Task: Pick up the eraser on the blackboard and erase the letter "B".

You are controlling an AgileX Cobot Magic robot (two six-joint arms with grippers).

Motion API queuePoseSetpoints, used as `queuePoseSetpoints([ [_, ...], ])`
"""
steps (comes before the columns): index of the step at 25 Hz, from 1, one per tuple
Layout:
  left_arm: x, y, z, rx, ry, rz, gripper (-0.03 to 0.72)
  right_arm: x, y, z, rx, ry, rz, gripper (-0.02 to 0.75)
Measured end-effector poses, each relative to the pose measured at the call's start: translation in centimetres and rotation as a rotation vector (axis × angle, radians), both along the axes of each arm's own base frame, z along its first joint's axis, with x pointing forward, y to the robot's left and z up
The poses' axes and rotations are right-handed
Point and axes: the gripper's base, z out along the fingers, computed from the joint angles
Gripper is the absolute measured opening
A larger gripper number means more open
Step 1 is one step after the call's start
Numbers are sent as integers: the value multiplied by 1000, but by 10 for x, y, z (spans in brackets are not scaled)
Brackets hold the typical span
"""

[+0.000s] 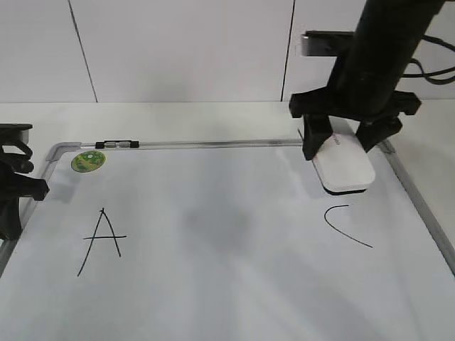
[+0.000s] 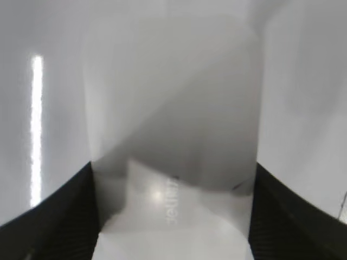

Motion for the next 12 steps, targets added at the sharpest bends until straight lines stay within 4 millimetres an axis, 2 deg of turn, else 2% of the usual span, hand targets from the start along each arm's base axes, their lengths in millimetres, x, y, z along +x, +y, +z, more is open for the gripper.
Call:
queuePoseSetpoints([
  [4,0,1,0,0,0,2,27,-6,-25,2,-20,7,-50,545],
  [12,0,1,0,0,0,2,29,-18,-71,-21,-65,35,-109,545],
])
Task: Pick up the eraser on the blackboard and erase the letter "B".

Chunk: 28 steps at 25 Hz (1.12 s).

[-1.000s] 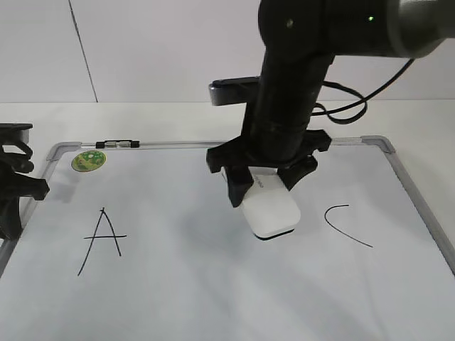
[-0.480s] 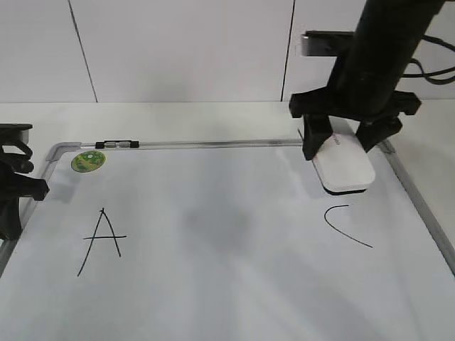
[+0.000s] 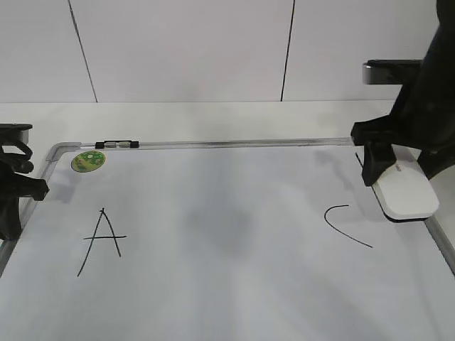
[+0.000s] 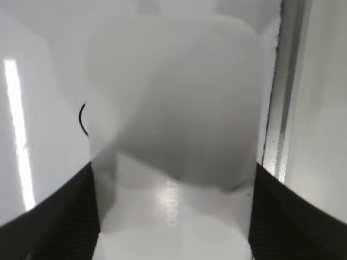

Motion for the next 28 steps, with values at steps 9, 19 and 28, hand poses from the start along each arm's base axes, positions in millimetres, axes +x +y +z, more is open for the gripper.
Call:
queuePoseSetpoints([
  [9,0,0,0,0,0,0,30,10,-38,-4,-11,-51,12,545],
  [19,0,0,0,0,0,-2,31,18,-36,-22,21,-28,67,545],
  [28,0,0,0,0,0,-2,31,20,-47,-28,21,-11,29,545],
])
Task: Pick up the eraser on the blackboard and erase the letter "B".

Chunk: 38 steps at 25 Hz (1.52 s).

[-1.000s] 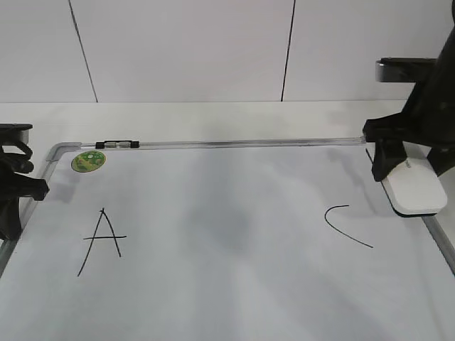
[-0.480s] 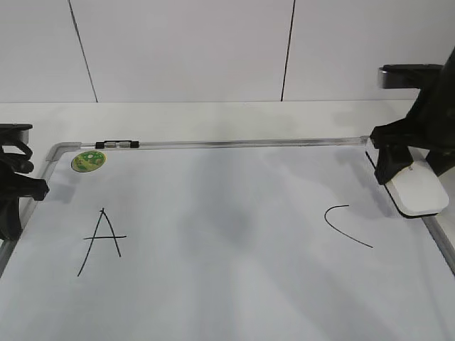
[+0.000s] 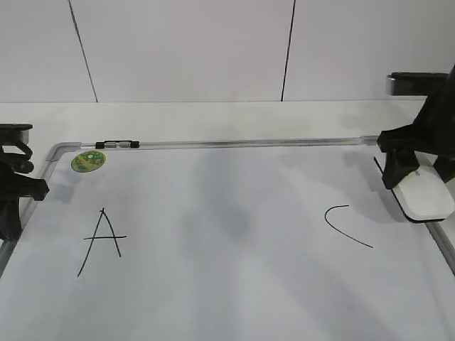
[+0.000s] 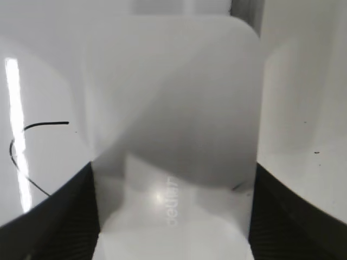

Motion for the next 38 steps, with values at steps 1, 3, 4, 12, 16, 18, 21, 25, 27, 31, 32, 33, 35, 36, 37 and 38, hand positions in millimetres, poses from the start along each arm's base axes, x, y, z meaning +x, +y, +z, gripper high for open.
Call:
queuePoseSetpoints([
  [1,0,0,0,0,0,0,31,0,-1,0,0,0,-1,545],
  [3,0,0,0,0,0,0,31,1,0,-3,7,8,-6,545],
  [4,0,0,0,0,0,0,31,1,0,-4,9,13,-7,545],
  [12,0,0,0,0,0,0,32,3,1,-12,12,34,-11,545],
  [16,0,0,0,0,0,0,31,3,1,-12,13,36,-12,545],
  [18,0,0,0,0,0,0,32,4,1,-15,12,43,-12,545],
  [21,0,0,0,0,0,0,32,6,0,-23,13,66,-15,545],
  [25,0,0,0,0,2,0,32,6,1,-27,16,77,-17,545],
  [27,0,0,0,0,2,0,32,6,1,-28,16,78,-17,545],
  [31,0,0,0,0,2,0,32,6,0,-28,11,78,-15,545],
  [32,0,0,0,0,2,0,32,6,0,-28,9,78,-14,545],
  [33,0,0,0,0,2,0,32,6,0,-28,8,78,-13,545],
  [35,0,0,0,0,2,0,32,6,0,-28,5,77,-12,545],
  [36,0,0,0,0,2,0,32,6,0,-28,5,77,-12,545],
  [37,0,0,0,0,2,0,32,6,0,-28,5,77,-12,545],
  [38,0,0,0,0,2,0,32,6,0,-28,5,77,-12,545],
])
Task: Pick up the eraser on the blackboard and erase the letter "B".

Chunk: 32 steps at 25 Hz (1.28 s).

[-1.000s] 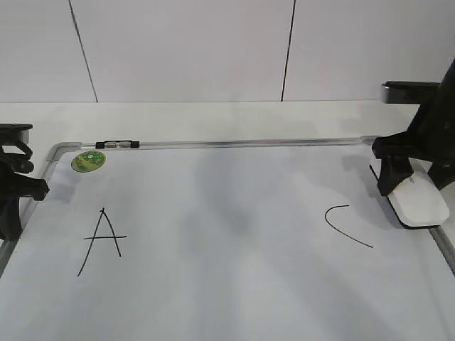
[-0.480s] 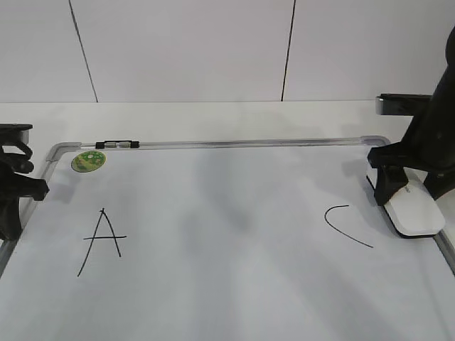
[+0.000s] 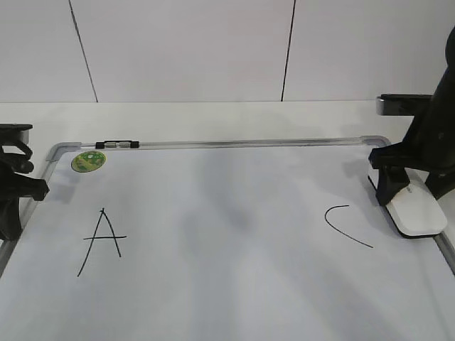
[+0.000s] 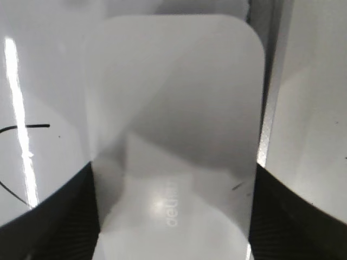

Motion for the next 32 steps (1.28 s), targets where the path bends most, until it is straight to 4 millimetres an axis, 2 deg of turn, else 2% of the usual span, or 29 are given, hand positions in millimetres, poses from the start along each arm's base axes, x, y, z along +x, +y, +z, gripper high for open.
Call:
queuePoseSetpoints([
  [18,0,0,0,0,0,0,32,0,0,0,-2,0,-5,547],
  [25,0,0,0,0,2,0,32,0,0,0,-2,6,-8,632],
  [32,0,0,0,0,2,0,32,-1,0,2,-4,21,-8,647],
])
